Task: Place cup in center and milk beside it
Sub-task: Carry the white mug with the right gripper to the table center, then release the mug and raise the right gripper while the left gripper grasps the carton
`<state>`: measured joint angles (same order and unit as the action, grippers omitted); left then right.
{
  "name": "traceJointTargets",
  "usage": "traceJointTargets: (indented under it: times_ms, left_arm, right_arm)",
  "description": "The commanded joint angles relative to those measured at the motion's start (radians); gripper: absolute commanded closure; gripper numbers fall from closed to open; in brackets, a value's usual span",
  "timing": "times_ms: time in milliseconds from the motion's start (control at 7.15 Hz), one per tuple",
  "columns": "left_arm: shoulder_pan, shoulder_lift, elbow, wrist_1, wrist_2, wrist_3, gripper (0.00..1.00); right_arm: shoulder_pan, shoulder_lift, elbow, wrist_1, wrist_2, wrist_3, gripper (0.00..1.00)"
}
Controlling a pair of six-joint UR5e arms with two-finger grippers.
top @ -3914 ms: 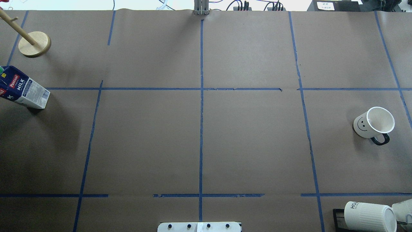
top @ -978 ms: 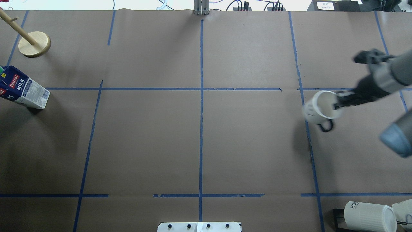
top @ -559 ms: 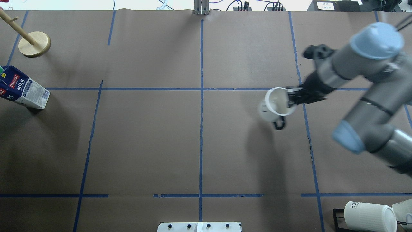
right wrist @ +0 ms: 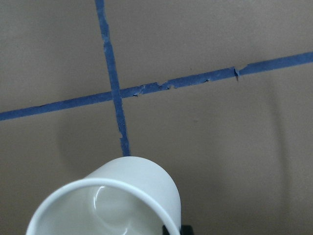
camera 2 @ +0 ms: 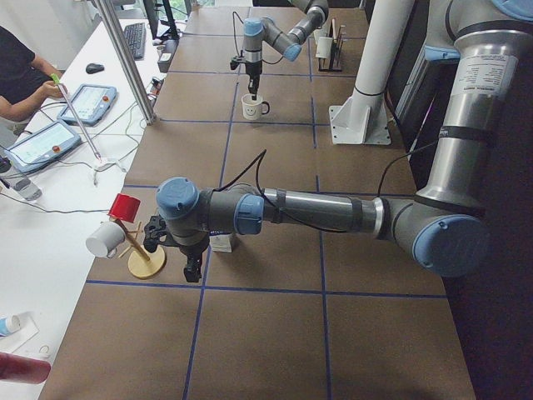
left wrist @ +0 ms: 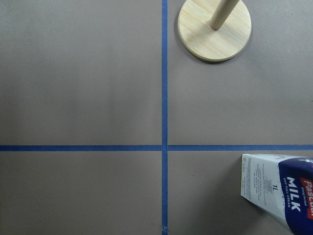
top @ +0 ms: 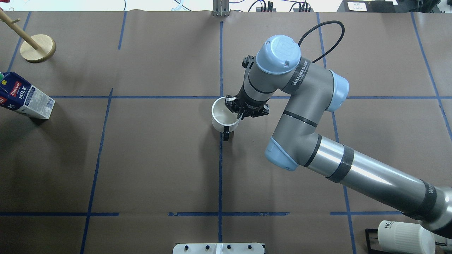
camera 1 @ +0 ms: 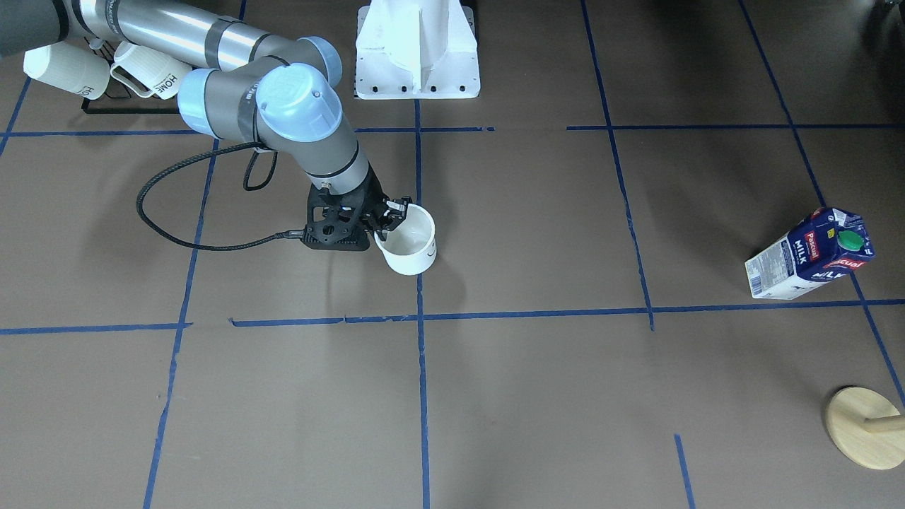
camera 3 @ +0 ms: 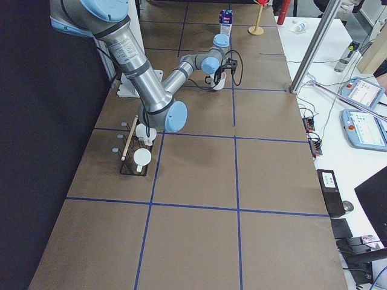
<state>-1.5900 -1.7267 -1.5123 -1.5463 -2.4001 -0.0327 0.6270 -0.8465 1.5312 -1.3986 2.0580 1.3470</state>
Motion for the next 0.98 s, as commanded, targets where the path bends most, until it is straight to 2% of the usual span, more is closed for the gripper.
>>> traceJointTargets:
  times_ms: [0,140,280,419,559,699,839]
  left_arm:
    - [0.018,-0.001,-0.008,0.0,-0.034,-0.001,0.0]
    - [0.021,-0.001,-0.029,0.0,-0.056,-0.045,0.0]
    - [0.071,-0.008,-0.098,0.003,-0.054,-0.172,0.0]
    - [0.123,-0.004,-0.177,0.002,-0.044,-0.24,0.0]
    - [0.158,-0.008,-0.18,0.0,-0.044,-0.24,0.0]
    - [0.207,-0.049,-0.157,0.005,-0.044,-0.246,0.0]
    - [0.22,-0.066,-0.134,0.003,-0.042,-0.256,0.0]
  right_arm:
    - [-0.019,0.004,-0.017,0.0,-0.022,0.006,0.01]
    - [-0.015,0.003,-0.005,0.001,-0.019,0.001,0.0]
    - [0.025,-0.002,0.033,-0.006,-0.004,-0.005,0.0]
    - [0.104,-0.07,0.109,-0.005,0.069,-0.014,0.0]
    - [0.19,-0.182,0.179,0.0,0.152,-0.104,0.0]
    - [0.224,-0.272,0.205,0.006,0.174,-0.262,0.0]
    - [0.226,-0.299,0.202,0.009,0.168,-0.296,0.0]
